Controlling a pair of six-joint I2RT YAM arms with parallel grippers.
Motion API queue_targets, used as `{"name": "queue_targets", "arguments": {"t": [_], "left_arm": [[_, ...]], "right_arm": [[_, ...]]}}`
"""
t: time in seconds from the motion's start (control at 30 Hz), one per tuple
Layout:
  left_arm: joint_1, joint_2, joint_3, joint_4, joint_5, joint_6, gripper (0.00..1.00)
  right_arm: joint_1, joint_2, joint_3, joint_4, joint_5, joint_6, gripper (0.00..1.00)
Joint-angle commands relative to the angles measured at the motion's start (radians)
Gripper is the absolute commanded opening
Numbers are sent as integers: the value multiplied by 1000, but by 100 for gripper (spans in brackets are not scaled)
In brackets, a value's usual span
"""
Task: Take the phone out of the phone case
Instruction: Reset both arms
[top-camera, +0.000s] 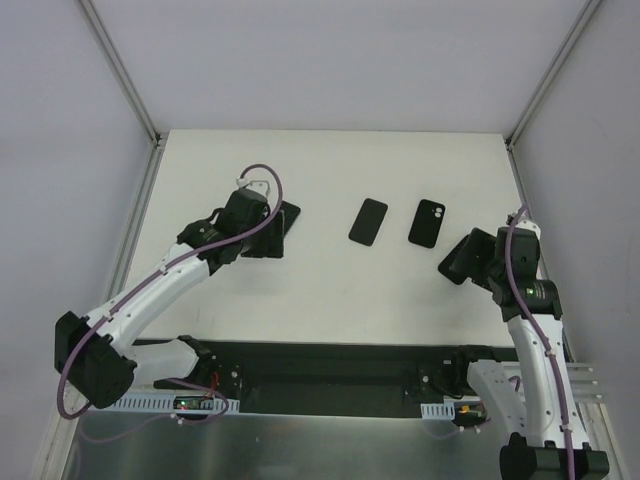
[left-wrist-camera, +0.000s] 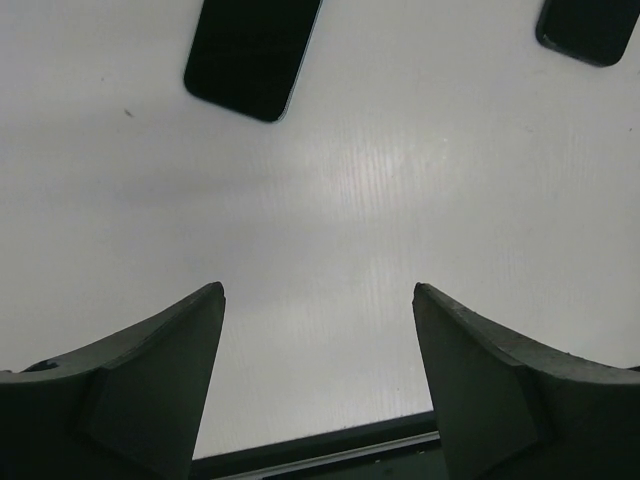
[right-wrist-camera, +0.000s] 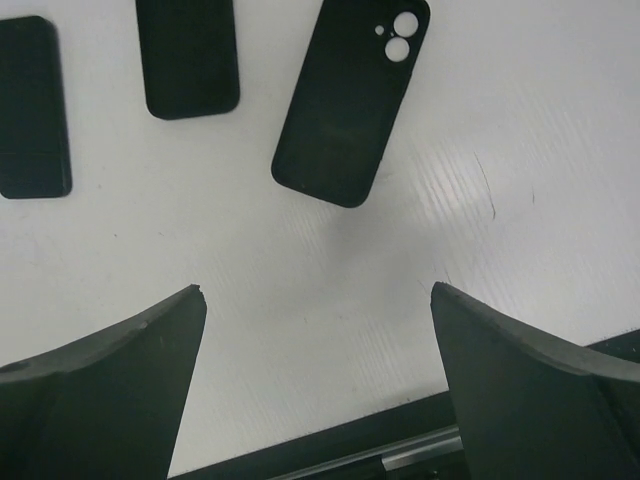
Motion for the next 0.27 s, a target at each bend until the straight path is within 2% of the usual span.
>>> {"name": "queue_targets", "arguments": {"t": [0.0, 0.23], "left_arm": [[29, -145, -94, 1, 9, -44, 76], [63, -235, -143, -6, 38, -55, 76]], "right_arm": [[3, -48, -25, -69, 34, -1, 96], [5, -86, -32, -60, 32, 23, 96]]}}
